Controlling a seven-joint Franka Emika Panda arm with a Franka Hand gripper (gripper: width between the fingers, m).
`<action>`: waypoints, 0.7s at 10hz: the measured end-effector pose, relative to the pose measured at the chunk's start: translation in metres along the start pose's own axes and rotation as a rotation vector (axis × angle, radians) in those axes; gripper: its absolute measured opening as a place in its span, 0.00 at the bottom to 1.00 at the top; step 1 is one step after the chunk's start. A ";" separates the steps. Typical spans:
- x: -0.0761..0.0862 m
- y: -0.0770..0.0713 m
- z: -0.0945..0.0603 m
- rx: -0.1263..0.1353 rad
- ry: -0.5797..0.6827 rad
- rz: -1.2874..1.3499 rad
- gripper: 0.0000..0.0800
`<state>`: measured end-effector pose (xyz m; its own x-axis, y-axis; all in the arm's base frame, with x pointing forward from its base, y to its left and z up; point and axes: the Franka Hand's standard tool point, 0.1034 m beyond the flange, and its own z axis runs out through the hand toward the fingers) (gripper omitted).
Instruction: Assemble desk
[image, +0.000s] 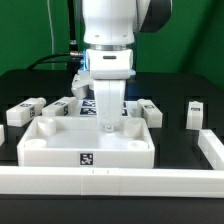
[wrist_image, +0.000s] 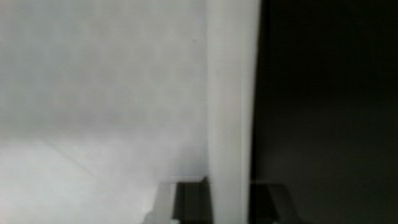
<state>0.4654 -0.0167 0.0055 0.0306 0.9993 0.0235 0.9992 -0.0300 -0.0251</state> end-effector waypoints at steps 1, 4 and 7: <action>0.008 0.007 0.000 -0.007 0.006 -0.009 0.07; 0.039 0.025 0.000 -0.024 0.021 0.006 0.07; 0.061 0.037 0.000 -0.031 0.025 0.046 0.07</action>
Offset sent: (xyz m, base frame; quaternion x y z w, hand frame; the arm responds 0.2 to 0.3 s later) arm 0.0260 0.0410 -0.0035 -0.0077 -0.0026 0.0105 0.9999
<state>0.5044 0.0435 0.0062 0.0772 0.9959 0.0481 0.9970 -0.0775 0.0037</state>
